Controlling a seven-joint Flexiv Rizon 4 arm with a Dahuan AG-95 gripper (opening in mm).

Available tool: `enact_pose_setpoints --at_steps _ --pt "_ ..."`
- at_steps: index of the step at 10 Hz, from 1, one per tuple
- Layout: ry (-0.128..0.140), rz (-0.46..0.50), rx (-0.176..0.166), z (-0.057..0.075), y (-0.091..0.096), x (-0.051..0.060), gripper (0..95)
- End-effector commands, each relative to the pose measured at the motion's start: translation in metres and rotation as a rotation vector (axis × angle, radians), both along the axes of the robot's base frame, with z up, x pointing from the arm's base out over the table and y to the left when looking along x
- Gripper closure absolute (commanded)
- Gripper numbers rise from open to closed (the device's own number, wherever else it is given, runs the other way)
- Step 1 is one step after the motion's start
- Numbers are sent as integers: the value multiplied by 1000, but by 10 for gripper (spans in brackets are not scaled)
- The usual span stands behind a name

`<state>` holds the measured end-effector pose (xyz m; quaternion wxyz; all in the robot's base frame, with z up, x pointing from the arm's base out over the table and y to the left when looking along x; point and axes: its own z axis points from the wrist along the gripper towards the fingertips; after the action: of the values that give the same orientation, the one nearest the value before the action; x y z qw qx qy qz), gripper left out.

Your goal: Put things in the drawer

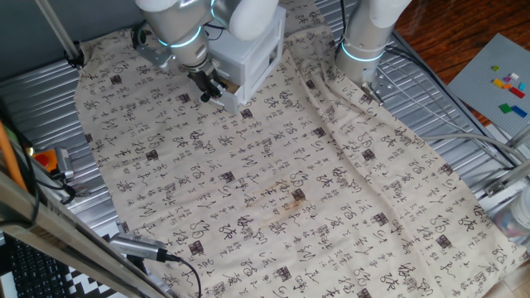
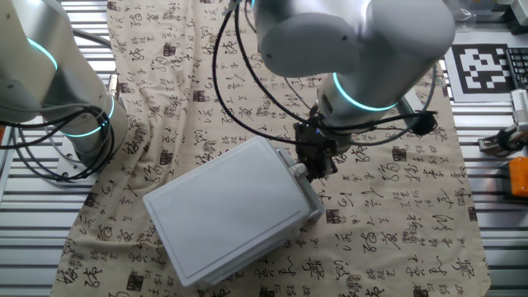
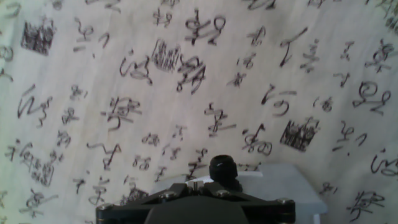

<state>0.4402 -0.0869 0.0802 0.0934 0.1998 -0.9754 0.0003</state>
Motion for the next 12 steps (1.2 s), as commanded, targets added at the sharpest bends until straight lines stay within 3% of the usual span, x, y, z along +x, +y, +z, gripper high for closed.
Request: enact_pose_setpoints --at_steps 1,4,6,12 --pt "3 -5 -4 5 4 12 950" --pt "-28 25 -1 14 3 41 950" --pt "-33 26 2 11 1 49 950" --pt "-40 12 6 -7 0 46 950"
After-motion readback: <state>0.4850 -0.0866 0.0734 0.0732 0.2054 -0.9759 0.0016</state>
